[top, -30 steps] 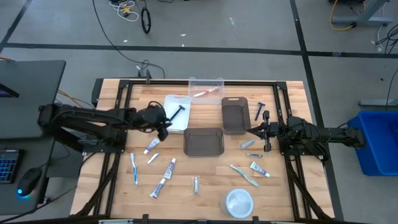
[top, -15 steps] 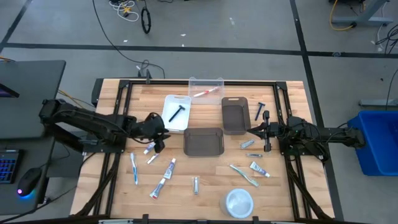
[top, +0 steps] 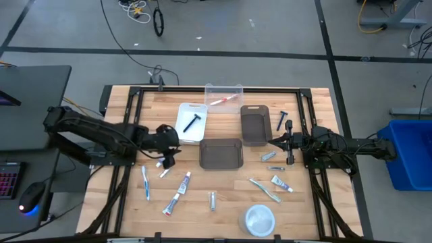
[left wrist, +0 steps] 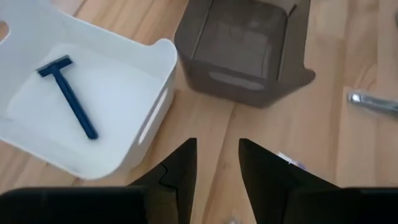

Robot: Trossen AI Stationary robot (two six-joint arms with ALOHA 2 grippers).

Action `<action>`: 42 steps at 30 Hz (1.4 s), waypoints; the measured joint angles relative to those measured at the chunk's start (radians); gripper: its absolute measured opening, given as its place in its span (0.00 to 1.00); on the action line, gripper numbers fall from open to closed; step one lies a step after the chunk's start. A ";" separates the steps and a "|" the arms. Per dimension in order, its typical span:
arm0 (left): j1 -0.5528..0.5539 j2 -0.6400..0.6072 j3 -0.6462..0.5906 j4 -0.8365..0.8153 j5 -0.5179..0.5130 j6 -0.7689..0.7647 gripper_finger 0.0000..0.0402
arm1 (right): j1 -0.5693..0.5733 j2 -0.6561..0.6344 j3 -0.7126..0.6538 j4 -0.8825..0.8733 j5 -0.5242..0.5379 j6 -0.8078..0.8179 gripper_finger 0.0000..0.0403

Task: Pick & Place Travel size toiletries
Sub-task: Put the white toothpaste into the bottom black bin

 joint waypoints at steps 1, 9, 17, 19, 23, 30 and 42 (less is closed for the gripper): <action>0.000 0.000 0.016 -0.028 0.009 -0.002 0.31 | 0.000 0.000 0.000 0.000 0.000 0.000 0.03; -0.007 0.000 0.083 -0.238 0.051 -0.151 0.31 | 0.000 0.000 0.000 0.000 0.000 0.000 0.03; -0.007 0.075 0.083 -0.335 0.084 -0.336 0.35 | 0.000 0.000 0.000 0.000 0.000 0.000 0.03; -0.006 0.098 0.083 -0.343 0.079 -0.374 0.38 | 0.000 0.000 0.000 -0.001 0.000 0.000 0.03; 0.006 0.148 0.083 -0.365 0.085 -0.448 0.46 | 0.000 0.000 0.000 -0.006 0.000 0.000 0.03; 0.060 0.226 0.083 -0.377 0.158 -0.490 0.57 | 0.000 0.000 0.000 -0.007 0.000 0.000 0.03; 0.099 0.279 0.078 -0.372 0.204 -0.474 0.59 | 0.000 0.000 0.000 -0.006 0.000 0.000 0.03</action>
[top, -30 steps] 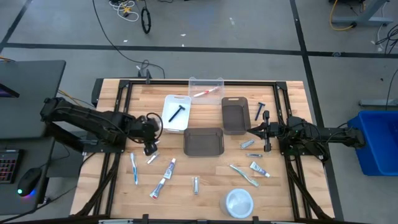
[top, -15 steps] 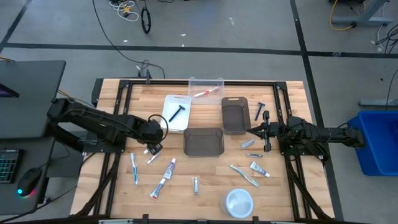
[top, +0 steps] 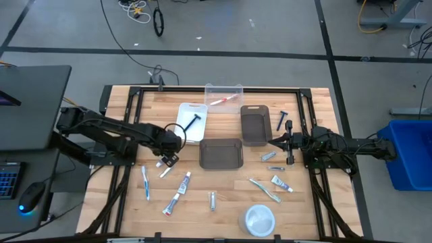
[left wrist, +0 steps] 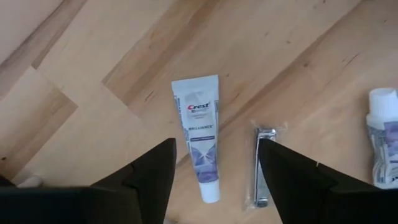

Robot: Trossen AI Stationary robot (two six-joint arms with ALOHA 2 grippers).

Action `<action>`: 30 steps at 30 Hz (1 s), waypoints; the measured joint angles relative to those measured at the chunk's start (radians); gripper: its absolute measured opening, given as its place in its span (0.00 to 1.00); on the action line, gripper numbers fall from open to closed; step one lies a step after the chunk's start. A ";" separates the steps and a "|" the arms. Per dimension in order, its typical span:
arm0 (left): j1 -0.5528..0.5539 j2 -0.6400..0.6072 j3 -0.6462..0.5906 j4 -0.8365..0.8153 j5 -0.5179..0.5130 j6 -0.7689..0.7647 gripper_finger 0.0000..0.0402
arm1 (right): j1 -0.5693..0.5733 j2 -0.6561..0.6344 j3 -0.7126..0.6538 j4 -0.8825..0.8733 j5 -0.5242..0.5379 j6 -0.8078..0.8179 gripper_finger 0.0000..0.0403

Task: Pick & Place Travel size toiletries
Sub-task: Put the white toothpaste into the bottom black bin

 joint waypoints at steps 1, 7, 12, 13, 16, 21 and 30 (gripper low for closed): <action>0.000 0.000 -0.006 -0.001 0.000 0.000 0.59 | 0.000 0.000 0.000 -0.001 0.000 0.000 0.03; 0.000 0.000 -0.065 0.003 0.007 -0.012 0.59 | 0.000 0.000 0.000 0.000 0.000 0.000 0.03; 0.000 0.000 -0.105 0.034 0.007 -0.011 0.59 | 0.000 0.000 0.000 0.000 0.000 0.000 0.03; 0.000 0.000 -0.113 0.043 0.007 -0.011 0.59 | 0.000 0.000 0.000 0.000 0.000 0.000 0.03; 0.000 0.000 -0.134 0.069 0.008 -0.011 0.59 | 0.000 0.000 0.000 0.000 0.000 0.000 0.03; 0.000 0.000 -0.140 0.096 0.007 -0.008 0.59 | 0.000 0.000 0.000 0.000 0.000 0.000 0.03; -0.020 0.042 -0.140 0.117 0.014 -0.003 0.59 | 0.000 0.000 0.000 0.000 0.000 0.000 0.03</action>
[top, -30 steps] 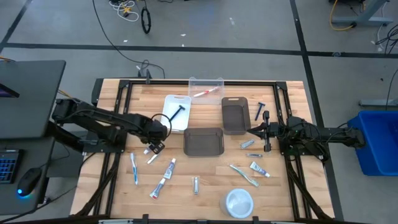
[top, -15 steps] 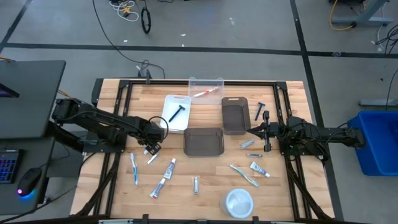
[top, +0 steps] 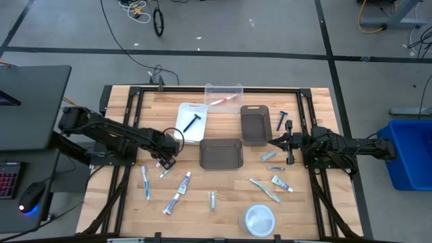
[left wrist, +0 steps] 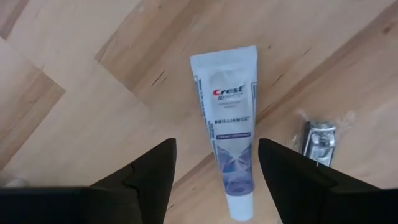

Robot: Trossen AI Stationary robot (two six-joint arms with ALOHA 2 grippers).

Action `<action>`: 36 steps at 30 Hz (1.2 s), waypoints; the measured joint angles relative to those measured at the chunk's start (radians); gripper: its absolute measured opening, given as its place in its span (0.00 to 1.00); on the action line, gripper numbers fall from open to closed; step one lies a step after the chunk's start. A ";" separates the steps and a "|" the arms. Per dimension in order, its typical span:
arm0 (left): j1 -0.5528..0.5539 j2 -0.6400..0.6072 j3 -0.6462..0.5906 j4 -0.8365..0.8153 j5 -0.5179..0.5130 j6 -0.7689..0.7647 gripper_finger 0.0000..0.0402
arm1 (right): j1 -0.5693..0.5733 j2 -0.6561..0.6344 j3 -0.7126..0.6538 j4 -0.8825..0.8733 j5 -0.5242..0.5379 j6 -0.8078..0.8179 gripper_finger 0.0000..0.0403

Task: Pick & Place Travel size toiletries
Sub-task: Put the white toothpaste into the bottom black bin

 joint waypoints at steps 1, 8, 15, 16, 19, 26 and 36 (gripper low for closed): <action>-0.004 0.014 0.000 0.011 0.000 0.000 0.59 | 0.000 0.000 0.000 0.000 0.000 0.000 0.03; -0.009 0.064 0.000 0.034 -0.002 0.015 0.59 | 0.000 0.000 0.000 0.000 0.000 0.000 0.03; -0.009 0.072 0.000 0.048 0.019 0.018 0.59 | 0.000 0.000 0.000 0.000 0.000 0.000 0.03; -0.009 0.077 0.000 0.049 0.026 0.018 0.59 | 0.000 0.000 0.000 0.000 0.000 0.000 0.03; -0.010 0.089 -0.001 0.065 0.039 0.021 0.59 | 0.000 0.000 0.000 0.000 0.000 0.000 0.03; -0.009 0.089 -0.002 0.078 0.048 0.023 0.59 | 0.000 0.000 0.000 0.000 0.000 0.000 0.03; -0.010 0.089 -0.002 0.083 0.049 0.029 0.42 | 0.000 0.000 0.000 0.000 0.000 0.000 0.03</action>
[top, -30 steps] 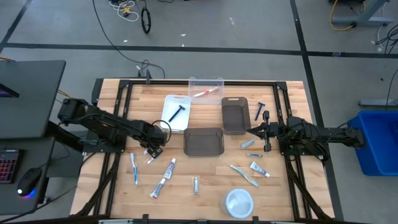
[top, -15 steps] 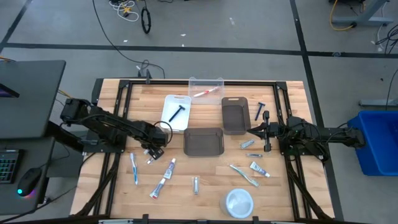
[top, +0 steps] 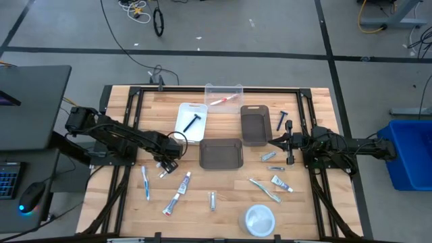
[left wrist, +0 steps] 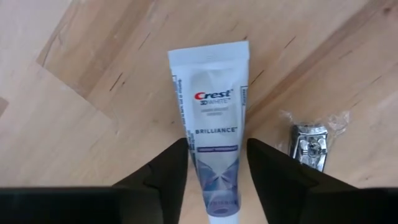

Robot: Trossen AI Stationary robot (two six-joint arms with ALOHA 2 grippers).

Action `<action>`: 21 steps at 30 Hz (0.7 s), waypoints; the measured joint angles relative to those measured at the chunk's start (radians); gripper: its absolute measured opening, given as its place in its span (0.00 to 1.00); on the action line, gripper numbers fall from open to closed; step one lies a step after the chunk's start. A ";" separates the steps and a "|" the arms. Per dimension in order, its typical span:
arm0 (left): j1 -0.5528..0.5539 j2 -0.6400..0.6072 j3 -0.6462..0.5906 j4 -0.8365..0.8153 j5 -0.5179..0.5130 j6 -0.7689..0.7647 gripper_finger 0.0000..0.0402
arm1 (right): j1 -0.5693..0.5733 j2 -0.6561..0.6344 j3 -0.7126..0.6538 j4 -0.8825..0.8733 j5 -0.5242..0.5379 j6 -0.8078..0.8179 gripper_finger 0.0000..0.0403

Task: Pick & Place Travel size toiletries
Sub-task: Put the white toothpaste into the bottom black bin

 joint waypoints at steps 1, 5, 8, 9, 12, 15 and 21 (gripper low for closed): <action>0.000 0.000 0.000 0.000 0.000 0.001 0.40 | 0.000 0.000 0.000 0.000 0.000 0.000 0.03; 0.000 0.000 0.000 0.000 -0.001 0.010 0.34 | 0.000 0.000 0.000 0.000 0.000 0.000 0.03; 0.000 0.000 0.000 0.000 -0.001 0.011 0.31 | 0.000 0.000 0.000 0.000 0.000 0.000 0.03; 0.000 0.000 0.000 0.000 -0.001 0.011 0.30 | 0.000 0.000 0.000 0.000 0.000 0.000 0.03; 0.000 -0.001 0.000 0.001 0.000 0.012 0.27 | 0.000 0.000 0.000 0.000 0.000 0.000 0.03; 0.000 -0.002 0.001 0.000 0.000 0.013 0.25 | 0.000 0.000 0.000 0.000 0.000 0.000 0.03; 0.000 -0.002 0.001 0.000 0.000 0.016 0.23 | 0.000 0.000 0.000 0.000 0.000 0.000 0.03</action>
